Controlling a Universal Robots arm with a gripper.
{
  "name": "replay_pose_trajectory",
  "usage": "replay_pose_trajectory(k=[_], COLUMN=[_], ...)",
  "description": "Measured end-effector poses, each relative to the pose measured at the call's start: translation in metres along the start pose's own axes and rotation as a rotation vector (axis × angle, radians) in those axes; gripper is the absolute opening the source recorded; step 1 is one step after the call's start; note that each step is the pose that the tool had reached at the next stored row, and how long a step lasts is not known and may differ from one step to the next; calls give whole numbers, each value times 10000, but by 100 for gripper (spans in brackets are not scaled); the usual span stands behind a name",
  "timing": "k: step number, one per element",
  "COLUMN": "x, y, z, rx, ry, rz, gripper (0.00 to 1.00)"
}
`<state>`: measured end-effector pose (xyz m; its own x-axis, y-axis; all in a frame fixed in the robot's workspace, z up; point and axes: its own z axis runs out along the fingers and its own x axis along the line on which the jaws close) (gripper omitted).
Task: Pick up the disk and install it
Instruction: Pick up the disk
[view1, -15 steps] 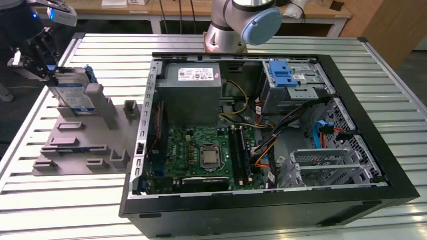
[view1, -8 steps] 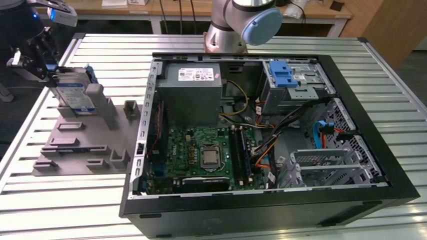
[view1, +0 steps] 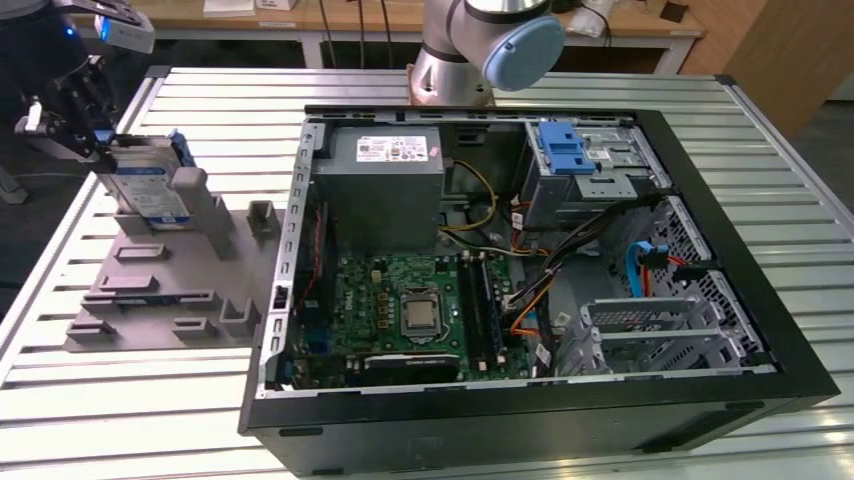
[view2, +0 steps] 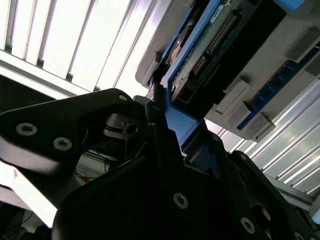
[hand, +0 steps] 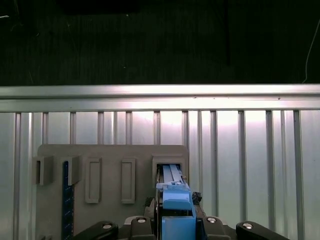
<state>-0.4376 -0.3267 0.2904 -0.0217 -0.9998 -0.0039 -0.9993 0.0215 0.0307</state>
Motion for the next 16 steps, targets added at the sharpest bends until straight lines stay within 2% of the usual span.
replay_pose_trajectory(k=[8, 16], x=[0, -1], y=[0, 2], z=[-2, -58], rx=[1, 1], ry=[1, 1], rz=[0, 0], gripper=[36, 36])
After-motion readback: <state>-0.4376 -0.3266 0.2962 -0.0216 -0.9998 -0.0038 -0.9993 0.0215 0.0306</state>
